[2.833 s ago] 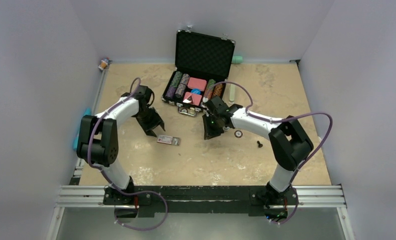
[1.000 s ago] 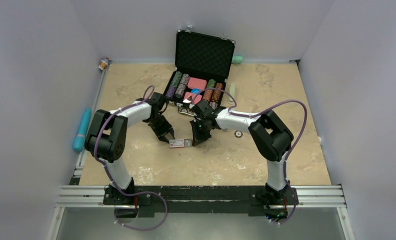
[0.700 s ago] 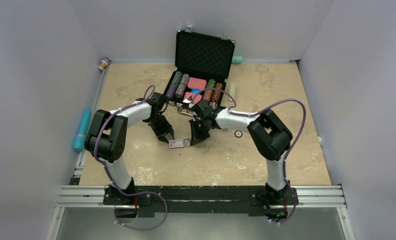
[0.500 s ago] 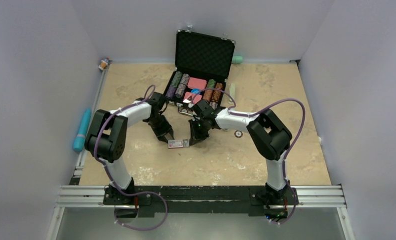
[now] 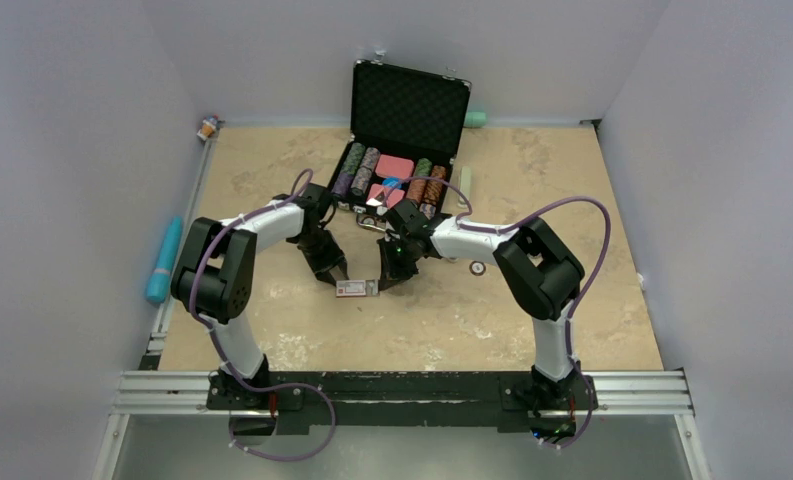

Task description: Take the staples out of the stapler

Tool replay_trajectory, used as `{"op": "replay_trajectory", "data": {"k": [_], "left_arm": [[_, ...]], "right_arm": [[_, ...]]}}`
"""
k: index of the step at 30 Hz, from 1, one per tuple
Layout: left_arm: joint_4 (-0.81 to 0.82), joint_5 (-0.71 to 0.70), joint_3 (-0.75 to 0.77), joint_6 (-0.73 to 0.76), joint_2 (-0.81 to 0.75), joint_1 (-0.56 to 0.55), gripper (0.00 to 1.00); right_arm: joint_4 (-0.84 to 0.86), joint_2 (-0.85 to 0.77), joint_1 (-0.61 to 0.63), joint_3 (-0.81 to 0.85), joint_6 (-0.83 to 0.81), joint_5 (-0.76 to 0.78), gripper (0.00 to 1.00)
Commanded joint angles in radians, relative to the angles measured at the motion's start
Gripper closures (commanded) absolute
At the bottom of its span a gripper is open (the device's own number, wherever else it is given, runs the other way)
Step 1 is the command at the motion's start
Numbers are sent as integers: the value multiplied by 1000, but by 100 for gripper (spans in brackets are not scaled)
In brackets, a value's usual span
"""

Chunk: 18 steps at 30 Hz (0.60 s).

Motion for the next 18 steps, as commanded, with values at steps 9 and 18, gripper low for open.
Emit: {"op": "replay_trajectory", "data": {"k": [9, 18], "left_arm": [[44, -13, 2, 7, 28, 5, 63], [54, -14, -5, 5, 31, 5, 63]], "right_arm": [[89, 21, 0, -6, 16, -67, 100], [144, 30, 8, -22, 38, -117, 100]]}}
